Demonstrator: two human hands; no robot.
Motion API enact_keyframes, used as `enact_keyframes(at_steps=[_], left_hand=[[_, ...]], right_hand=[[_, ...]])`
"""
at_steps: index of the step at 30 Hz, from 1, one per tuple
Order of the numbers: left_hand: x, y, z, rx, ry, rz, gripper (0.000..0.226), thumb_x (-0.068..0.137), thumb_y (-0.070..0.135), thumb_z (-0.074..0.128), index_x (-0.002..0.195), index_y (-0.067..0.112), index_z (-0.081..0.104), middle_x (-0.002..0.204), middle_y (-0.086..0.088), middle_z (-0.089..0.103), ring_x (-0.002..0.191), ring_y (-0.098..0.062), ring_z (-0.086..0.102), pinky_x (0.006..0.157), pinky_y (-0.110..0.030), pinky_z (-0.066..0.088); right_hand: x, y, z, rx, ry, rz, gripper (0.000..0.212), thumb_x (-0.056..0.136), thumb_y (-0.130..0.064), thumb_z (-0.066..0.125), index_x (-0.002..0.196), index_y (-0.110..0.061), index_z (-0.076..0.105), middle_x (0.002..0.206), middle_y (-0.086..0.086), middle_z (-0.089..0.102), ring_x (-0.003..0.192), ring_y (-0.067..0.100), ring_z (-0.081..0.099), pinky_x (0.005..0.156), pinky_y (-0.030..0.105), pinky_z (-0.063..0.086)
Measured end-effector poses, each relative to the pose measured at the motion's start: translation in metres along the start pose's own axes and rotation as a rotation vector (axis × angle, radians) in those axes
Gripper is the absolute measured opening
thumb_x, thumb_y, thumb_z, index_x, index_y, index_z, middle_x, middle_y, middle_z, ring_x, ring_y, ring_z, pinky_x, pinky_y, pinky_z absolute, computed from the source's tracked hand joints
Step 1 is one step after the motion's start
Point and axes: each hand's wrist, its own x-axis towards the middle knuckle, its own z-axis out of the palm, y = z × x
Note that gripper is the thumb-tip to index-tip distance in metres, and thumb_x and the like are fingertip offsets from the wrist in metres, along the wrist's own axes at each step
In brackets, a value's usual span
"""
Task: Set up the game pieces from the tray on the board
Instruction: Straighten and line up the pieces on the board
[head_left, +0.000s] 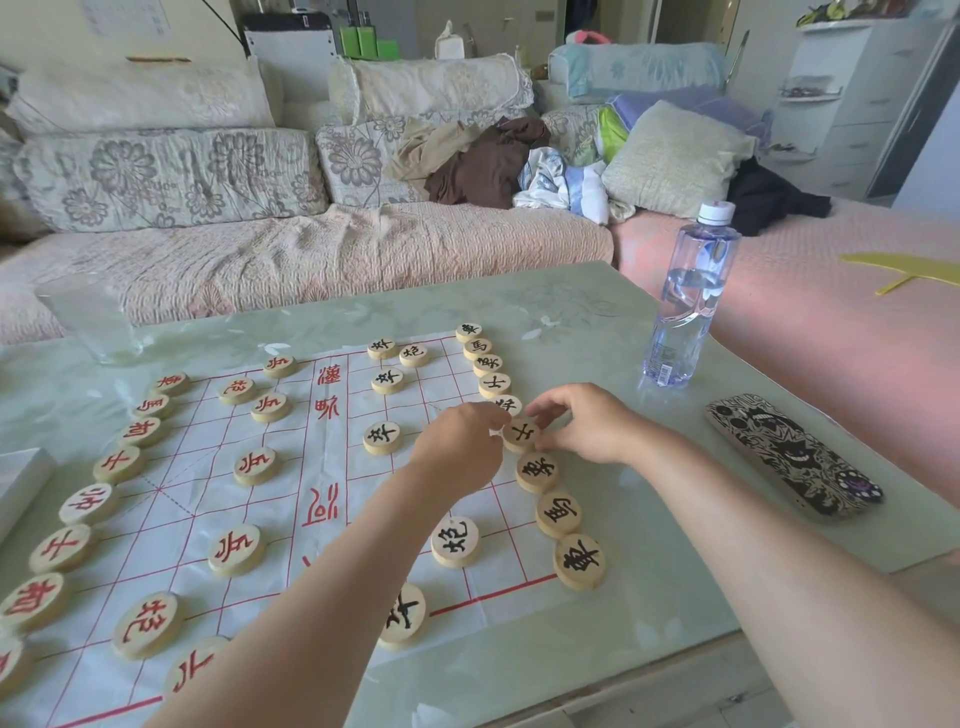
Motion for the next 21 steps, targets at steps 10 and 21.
enact_keyframes(at_steps=[10, 21], left_hand=[[0.005, -0.001, 0.005, -0.036, 0.055, -0.065, 0.035, 0.088, 0.020, 0.053, 0.117, 0.036, 0.061, 0.108, 0.020, 0.067, 0.104, -0.011, 0.060, 0.077, -0.029, 0.051], [0.010, -0.006, 0.004, 0.021, 0.002, -0.069, 0.041, 0.083, 0.024, 0.064, 0.122, 0.035, 0.059, 0.111, 0.018, 0.063, 0.105, -0.012, 0.058, 0.079, -0.031, 0.052]], right_hand=[[0.004, 0.005, 0.003, -0.009, 0.019, -0.045, 0.035, 0.083, -0.011, 0.075, 0.107, -0.036, 0.067, 0.099, -0.020, 0.069, 0.066, -0.017, 0.054, 0.067, 0.013, 0.039], [0.007, 0.006, 0.006, -0.007, 0.026, -0.060, 0.038, 0.083, -0.008, 0.069, 0.111, -0.033, 0.070, 0.099, -0.020, 0.070, 0.059, -0.021, 0.051, 0.068, 0.014, 0.039]])
